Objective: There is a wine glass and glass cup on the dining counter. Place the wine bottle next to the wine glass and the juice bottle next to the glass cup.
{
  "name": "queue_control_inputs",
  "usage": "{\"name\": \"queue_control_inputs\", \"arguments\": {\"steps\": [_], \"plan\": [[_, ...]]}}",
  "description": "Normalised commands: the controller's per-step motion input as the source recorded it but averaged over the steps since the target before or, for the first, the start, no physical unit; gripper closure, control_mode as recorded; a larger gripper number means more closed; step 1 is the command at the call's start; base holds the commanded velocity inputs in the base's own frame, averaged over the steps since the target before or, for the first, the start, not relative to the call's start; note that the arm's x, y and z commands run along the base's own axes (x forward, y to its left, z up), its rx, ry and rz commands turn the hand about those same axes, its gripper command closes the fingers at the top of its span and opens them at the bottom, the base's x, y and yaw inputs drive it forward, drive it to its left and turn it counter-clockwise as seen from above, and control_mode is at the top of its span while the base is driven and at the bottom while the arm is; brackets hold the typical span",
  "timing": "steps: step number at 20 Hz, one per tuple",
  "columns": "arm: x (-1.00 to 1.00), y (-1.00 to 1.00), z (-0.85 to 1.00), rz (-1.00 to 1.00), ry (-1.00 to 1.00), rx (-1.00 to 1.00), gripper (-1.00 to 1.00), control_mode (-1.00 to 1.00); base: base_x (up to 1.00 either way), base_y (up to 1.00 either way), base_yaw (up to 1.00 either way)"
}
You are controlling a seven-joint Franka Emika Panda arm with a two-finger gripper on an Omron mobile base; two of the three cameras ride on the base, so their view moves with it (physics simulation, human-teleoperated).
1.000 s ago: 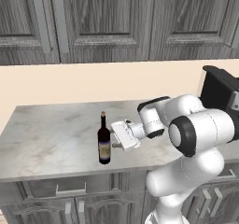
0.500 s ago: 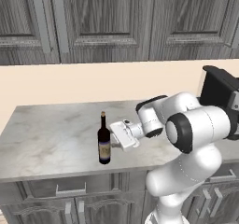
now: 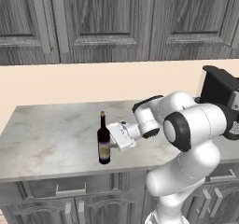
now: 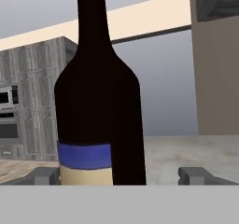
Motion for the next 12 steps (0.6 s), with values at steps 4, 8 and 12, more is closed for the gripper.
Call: {"name": "queue_control_inputs", "arguments": {"steps": [4, 8, 12], "plan": [[-0.03, 0.14, 0.00, 0.00, 0.03, 0.00, -1.00, -1.00, 0.00, 0.00, 0.00], [0.00, 0.12, 0.00, 0.00, 0.04, 0.00, -1.00, -1.00, 0.00, 0.00, 0.00], [-0.02, 0.16, 0.00, 0.00, 0.04, 0.00, -1.00, -1.00, 0.00, 0.00, 0.00]]}}
